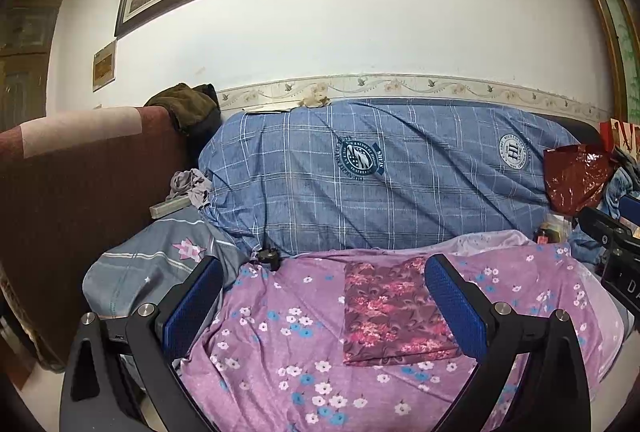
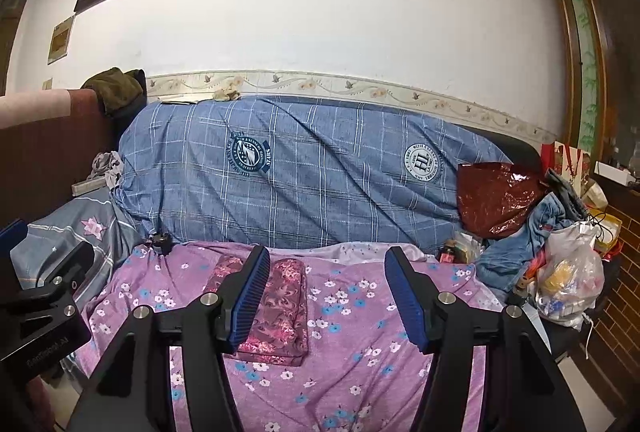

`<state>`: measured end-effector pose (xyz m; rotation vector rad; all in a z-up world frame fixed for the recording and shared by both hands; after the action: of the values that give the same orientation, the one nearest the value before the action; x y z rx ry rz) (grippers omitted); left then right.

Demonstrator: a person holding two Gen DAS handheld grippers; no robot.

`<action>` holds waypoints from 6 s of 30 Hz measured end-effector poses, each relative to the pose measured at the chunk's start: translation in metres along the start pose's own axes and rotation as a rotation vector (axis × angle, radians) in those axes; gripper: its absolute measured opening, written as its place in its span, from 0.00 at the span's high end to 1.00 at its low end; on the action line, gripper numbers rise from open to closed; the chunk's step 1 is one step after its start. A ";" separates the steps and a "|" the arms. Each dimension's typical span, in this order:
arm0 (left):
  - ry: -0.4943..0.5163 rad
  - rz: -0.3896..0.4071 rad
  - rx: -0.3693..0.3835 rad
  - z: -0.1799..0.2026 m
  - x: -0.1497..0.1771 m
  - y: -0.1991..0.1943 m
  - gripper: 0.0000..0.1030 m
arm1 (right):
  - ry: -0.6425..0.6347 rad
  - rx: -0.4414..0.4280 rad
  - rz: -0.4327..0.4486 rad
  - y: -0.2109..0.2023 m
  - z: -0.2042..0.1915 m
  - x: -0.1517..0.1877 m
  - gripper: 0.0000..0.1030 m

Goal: Fold small clothes

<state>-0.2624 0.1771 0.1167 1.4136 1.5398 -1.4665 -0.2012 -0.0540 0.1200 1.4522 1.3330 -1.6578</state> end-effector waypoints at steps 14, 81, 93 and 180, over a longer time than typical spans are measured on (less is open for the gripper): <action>0.000 0.006 0.012 0.002 0.002 -0.002 0.01 | 0.006 0.000 0.023 -0.004 0.002 -0.002 0.32; -0.050 -0.039 0.010 0.003 0.009 0.042 0.01 | -0.036 -0.019 -0.051 0.047 -0.016 0.018 0.32; -0.056 -0.061 0.005 0.003 -0.001 0.072 0.01 | -0.052 -0.027 -0.077 0.072 -0.029 0.020 0.32; -0.056 -0.072 0.029 0.013 -0.024 0.082 0.01 | -0.019 -0.017 -0.137 0.080 -0.018 0.022 0.31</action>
<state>-0.1828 0.1446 0.1088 1.3343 1.5560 -1.5634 -0.1291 -0.0618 0.0756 1.3592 1.4607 -1.7371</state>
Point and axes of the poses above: each gripper's, at about its wrist camera, not at the fingertips, and y roughly the way its jaws point, z to its right, x to its underside, the point moved 5 cm from there along y, roughly the way its jaws point, and after that the axes turned 14 degrees about y, right-handed, at the moved point
